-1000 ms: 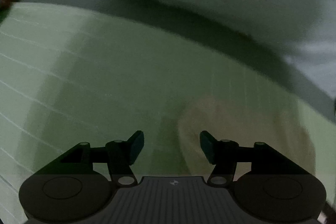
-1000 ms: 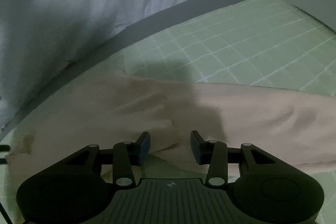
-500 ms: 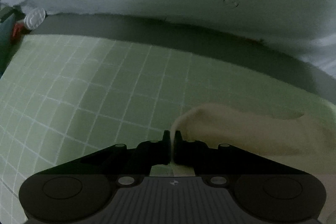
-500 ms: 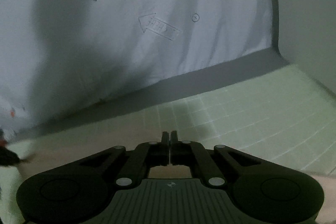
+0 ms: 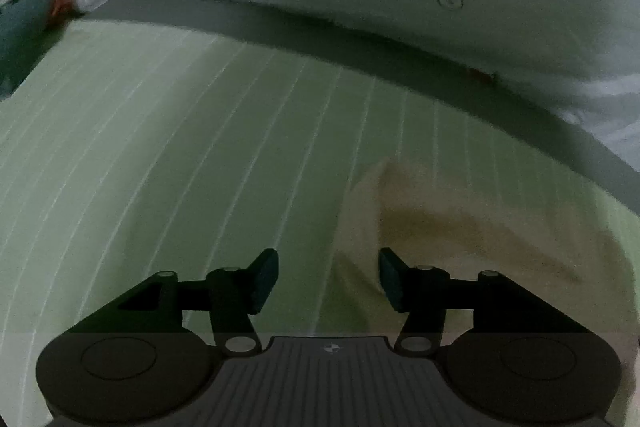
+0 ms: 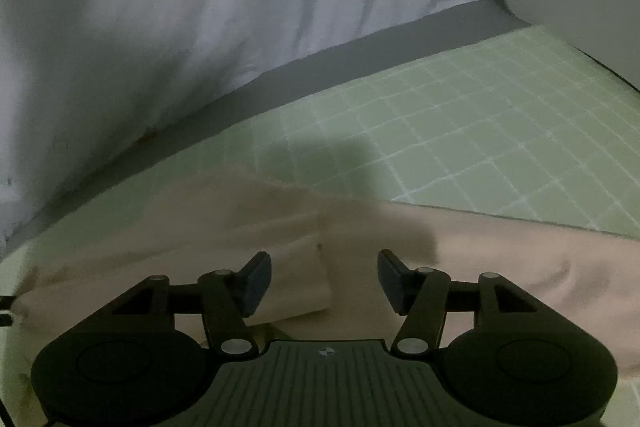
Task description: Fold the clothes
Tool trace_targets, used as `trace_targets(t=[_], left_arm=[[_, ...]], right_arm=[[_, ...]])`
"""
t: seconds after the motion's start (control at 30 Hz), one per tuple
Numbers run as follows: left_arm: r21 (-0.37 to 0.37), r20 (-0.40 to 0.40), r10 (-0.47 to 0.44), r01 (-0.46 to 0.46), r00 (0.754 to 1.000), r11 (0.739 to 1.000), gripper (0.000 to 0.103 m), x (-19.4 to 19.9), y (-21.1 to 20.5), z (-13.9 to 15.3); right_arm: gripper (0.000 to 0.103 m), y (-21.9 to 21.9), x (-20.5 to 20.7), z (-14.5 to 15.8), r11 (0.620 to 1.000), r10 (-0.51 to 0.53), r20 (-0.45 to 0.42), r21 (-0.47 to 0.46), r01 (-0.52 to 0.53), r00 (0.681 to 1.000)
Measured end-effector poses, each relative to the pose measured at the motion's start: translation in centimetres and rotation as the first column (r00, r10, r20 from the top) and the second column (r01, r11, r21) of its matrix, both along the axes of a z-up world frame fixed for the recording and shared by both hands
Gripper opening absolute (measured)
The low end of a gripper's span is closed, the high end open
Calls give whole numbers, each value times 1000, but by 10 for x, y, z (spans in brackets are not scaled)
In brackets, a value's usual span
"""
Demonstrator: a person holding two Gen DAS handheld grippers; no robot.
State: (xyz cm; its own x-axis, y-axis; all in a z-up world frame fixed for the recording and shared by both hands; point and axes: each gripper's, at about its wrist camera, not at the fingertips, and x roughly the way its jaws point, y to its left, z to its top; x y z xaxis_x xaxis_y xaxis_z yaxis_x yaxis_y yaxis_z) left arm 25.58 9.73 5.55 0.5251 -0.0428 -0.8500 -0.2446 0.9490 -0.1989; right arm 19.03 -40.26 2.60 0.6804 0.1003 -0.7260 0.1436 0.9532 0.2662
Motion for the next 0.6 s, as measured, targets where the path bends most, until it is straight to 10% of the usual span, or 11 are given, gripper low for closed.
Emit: trace_targets(t=[0.2, 0.47, 0.6], left_arm=[[41, -47, -7, 8, 999, 999, 65, -76, -28, -11], [5, -88, 181, -182, 979, 983, 71, -163, -51, -14], [103, -85, 198, -189, 976, 977, 59, -198, -84, -16]], right_arm=[[10, 20, 14, -9, 992, 105, -14, -65, -106, 994], [5, 9, 20, 4, 969, 235, 6, -75, -234, 972], [4, 0, 12, 27, 958, 285, 101, -54, -281, 953]])
